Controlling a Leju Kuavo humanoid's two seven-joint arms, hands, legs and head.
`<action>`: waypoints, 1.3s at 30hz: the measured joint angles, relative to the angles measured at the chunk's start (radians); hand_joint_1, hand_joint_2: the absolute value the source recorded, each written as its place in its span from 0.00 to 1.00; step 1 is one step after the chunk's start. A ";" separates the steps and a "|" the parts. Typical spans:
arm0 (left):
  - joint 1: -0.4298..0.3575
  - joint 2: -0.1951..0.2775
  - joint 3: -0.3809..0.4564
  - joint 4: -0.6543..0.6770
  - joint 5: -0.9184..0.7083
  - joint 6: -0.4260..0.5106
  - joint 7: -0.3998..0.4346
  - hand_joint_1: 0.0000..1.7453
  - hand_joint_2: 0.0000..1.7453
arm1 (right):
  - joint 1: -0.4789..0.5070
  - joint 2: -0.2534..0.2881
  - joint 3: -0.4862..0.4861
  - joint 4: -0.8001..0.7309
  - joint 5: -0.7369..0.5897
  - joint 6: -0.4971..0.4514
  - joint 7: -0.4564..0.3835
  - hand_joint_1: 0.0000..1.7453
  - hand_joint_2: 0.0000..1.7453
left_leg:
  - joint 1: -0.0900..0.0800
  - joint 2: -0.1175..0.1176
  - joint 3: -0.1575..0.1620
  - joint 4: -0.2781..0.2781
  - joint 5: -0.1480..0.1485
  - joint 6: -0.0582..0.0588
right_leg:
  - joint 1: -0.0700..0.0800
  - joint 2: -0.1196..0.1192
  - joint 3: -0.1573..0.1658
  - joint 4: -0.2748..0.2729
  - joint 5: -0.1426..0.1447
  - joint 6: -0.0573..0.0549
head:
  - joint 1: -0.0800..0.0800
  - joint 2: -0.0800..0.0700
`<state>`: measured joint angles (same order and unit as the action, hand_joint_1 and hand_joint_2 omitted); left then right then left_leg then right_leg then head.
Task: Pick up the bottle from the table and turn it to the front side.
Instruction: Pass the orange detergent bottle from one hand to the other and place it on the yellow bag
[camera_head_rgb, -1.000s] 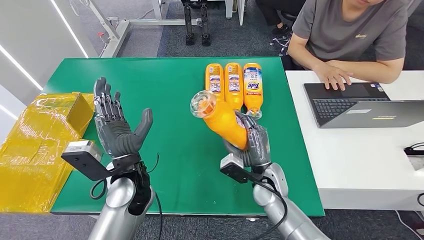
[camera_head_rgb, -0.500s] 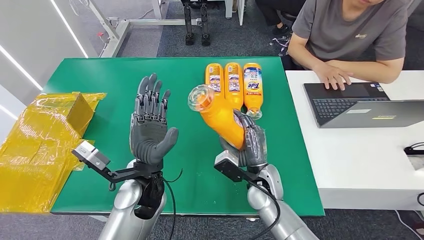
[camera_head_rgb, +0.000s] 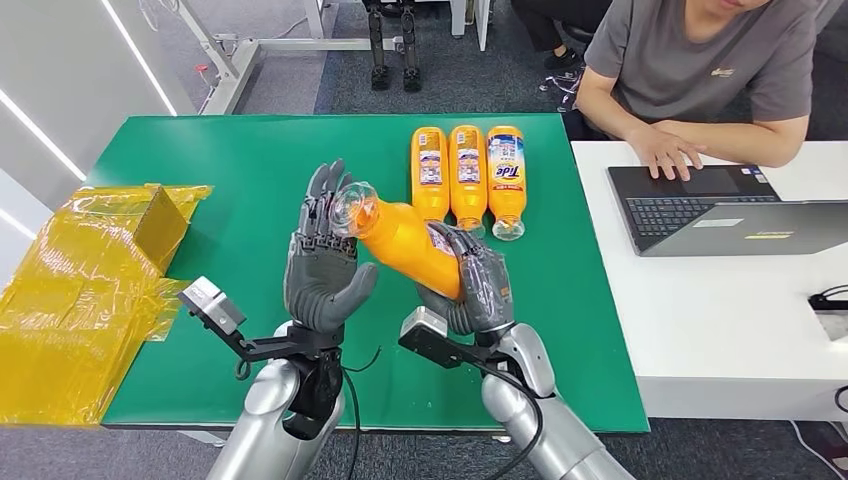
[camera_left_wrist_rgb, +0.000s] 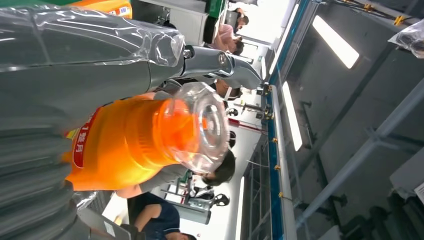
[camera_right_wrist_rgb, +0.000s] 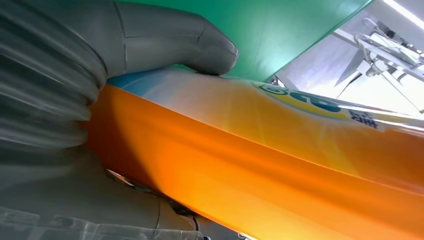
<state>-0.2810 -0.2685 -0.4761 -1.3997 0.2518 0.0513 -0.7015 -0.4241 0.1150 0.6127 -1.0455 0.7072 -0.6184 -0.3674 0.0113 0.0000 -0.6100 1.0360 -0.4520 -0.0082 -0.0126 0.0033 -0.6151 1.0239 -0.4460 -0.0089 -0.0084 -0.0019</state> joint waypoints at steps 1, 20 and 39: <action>-0.001 0.000 0.000 0.008 0.000 0.001 0.000 0.00 1.00 | -0.002 0.002 0.003 -0.002 0.004 0.004 -0.001 1.00 1.00 | 0.000 0.000 0.000 0.000 0.000 0.000 | 0.000 0.000 0.000 0.000 0.000 0.000 | 0.000 0.000; -0.065 -0.002 0.045 0.138 0.032 0.052 -0.001 0.00 1.00 | -0.136 0.054 0.072 0.095 0.065 0.163 0.055 1.00 1.00 | 0.000 0.000 0.000 0.000 0.000 0.000 | 0.000 0.000 0.000 0.000 0.000 0.000 | 0.000 0.000; -0.007 0.000 0.130 0.133 -0.016 0.151 -0.003 0.00 1.00 | -0.233 0.073 0.192 0.215 -0.004 0.366 0.008 1.00 1.00 | 0.000 0.000 0.000 0.000 0.000 0.000 | 0.000 0.000 0.000 0.000 0.000 0.000 | 0.000 0.000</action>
<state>-0.2885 -0.2682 -0.3462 -1.2667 0.2359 0.2025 -0.7042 -0.6576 0.1881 0.8051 -0.8307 0.7034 -0.2528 -0.3592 0.0113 0.0000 -0.6101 1.0360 -0.4518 -0.0083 -0.0126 0.0033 -0.6153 1.0242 -0.4459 -0.0091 -0.0085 -0.0019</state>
